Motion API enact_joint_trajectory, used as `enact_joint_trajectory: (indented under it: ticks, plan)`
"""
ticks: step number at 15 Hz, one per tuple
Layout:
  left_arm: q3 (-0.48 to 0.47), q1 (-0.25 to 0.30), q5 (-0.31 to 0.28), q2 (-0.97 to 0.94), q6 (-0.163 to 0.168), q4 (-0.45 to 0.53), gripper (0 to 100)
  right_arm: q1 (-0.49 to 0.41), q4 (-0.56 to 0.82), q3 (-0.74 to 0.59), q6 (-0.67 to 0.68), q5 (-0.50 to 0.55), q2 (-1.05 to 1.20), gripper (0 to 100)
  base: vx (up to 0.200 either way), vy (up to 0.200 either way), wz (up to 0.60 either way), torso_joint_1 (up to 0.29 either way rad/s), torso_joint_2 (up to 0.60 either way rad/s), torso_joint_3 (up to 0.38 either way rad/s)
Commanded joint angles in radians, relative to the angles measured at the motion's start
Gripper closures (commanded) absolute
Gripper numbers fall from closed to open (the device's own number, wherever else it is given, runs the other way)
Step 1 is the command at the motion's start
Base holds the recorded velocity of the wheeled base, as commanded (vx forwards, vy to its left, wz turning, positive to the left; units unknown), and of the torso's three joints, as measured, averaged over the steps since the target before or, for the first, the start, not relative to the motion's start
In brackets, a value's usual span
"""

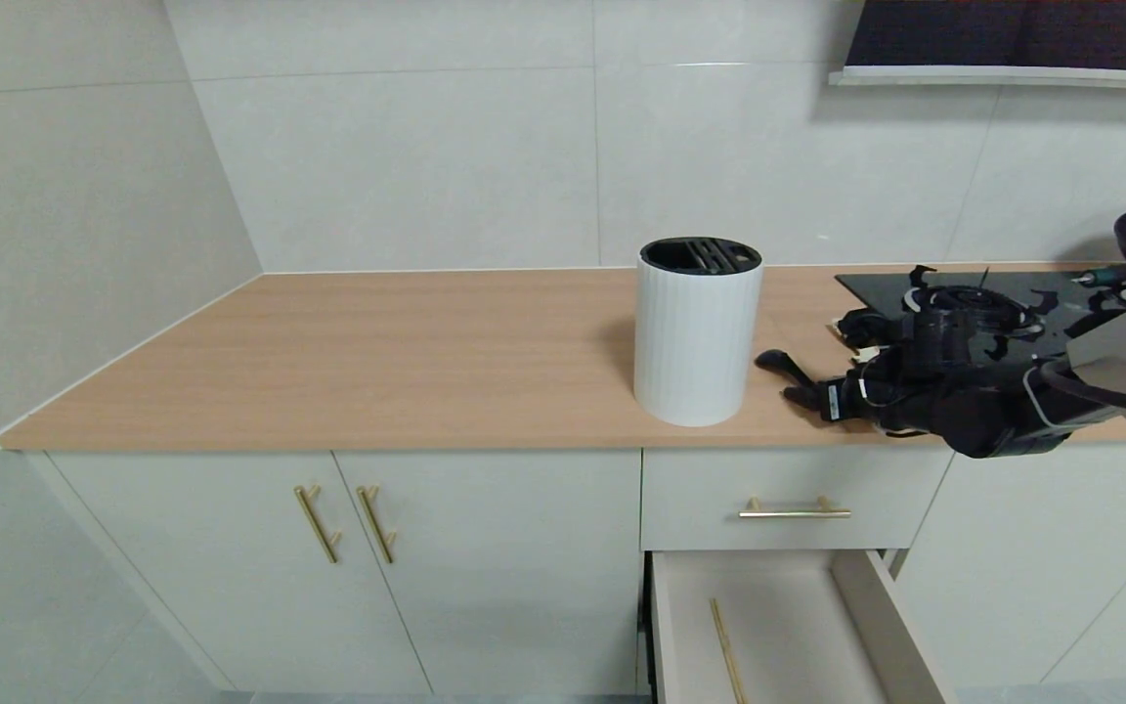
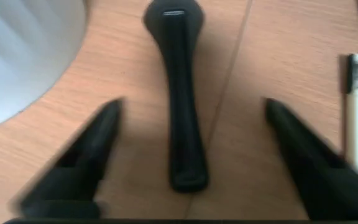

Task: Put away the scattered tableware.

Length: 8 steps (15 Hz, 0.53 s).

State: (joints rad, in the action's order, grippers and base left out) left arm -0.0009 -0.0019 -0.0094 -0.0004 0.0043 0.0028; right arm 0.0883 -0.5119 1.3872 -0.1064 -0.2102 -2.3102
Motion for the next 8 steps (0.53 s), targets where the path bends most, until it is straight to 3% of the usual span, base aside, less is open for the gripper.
enact_joint_trajectory:
  ticks: [1,8]
  plan:
    - [0.001,0.000,0.000,0.000,0.000,0.000,0,0.004,0.006,-0.001,0.001,-0.001,-0.014,100,0.000,0.000,0.00,0.000,0.00,0.000]
    - [0.001,0.000,0.000,0.000,0.000,0.000,0,0.014,0.016,0.007,0.013,0.032,-0.008,100,0.000,0.000,0.00,0.000,0.00,0.000]
